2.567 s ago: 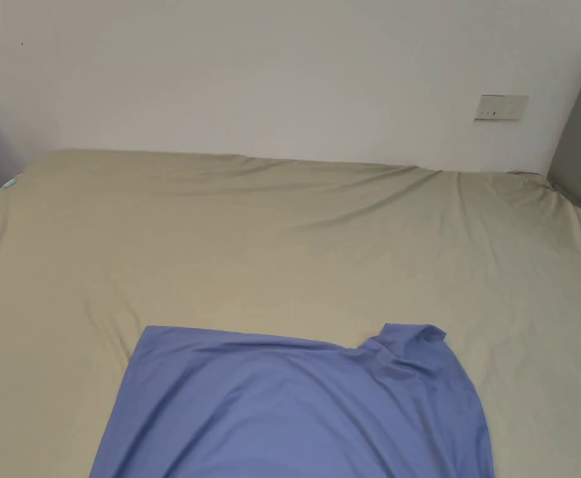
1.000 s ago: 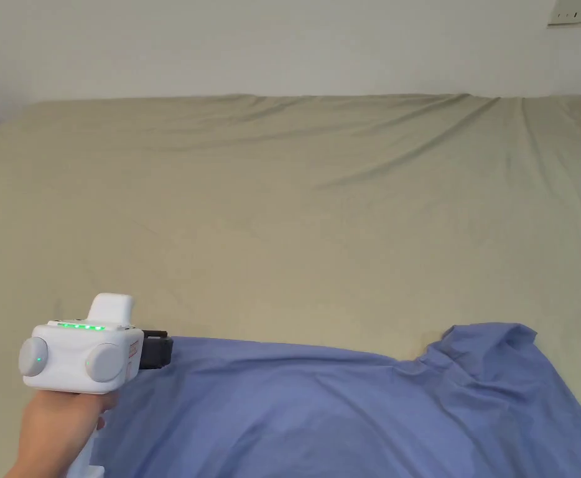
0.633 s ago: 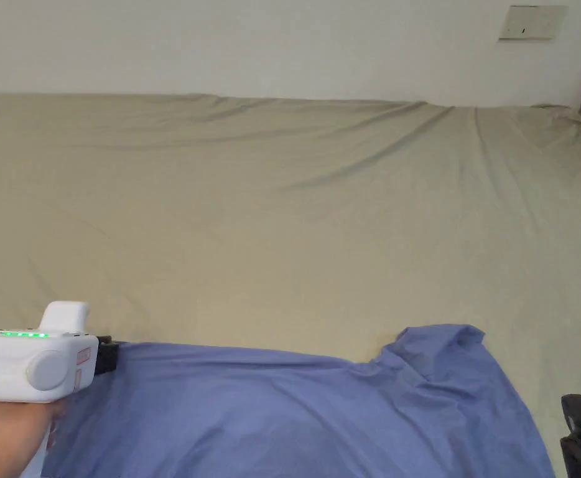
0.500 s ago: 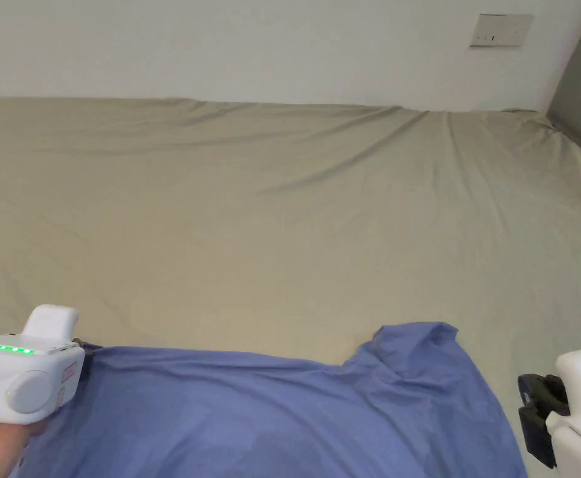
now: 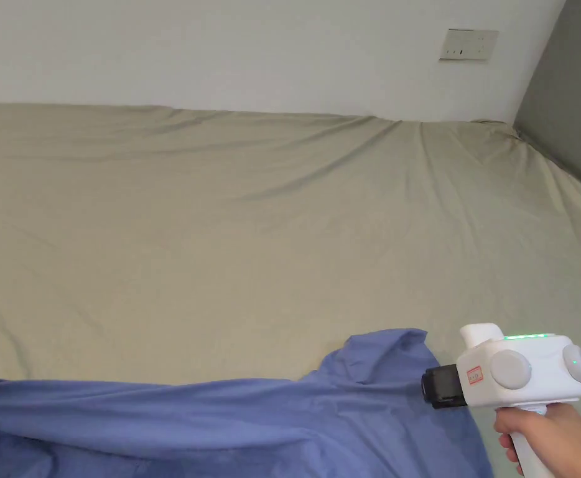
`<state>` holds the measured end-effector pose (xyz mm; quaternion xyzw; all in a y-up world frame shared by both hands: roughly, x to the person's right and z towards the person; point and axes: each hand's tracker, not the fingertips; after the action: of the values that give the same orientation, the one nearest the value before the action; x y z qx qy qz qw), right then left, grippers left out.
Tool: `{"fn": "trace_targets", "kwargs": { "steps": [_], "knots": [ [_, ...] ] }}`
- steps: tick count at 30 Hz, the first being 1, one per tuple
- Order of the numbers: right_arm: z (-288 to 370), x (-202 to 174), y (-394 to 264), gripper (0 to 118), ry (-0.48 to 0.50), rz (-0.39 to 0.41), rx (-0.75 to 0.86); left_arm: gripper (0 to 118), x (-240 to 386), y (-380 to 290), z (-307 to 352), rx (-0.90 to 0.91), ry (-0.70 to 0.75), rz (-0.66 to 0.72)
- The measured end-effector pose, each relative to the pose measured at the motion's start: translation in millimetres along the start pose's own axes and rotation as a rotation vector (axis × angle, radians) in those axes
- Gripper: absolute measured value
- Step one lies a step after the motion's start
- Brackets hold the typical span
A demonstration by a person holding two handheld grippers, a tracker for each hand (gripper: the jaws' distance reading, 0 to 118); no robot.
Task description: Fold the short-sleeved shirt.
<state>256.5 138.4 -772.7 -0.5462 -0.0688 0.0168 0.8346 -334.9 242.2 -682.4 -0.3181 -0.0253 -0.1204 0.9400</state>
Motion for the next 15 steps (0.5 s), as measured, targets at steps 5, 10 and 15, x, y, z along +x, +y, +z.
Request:
{"fn": "trace_targets", "kwargs": {
  "steps": [5,10,15],
  "knots": [
    [-20.8,-14.4,-5.5,99,-0.021,0.037,-0.049,1,4.5,-20.9,1.6,-0.04,0.017,-0.034],
    [-1.6,-33.2,-9.6,4,0.057,0.132,0.011,1,6.8,-33.1,3.7,-0.067,0.019,-0.016],
    [43.8,-40.7,-11.6,4,-0.009,0.168,0.135,1,3.7,-26.0,16.5,-0.036,0.042,-0.034]
  ]
}}
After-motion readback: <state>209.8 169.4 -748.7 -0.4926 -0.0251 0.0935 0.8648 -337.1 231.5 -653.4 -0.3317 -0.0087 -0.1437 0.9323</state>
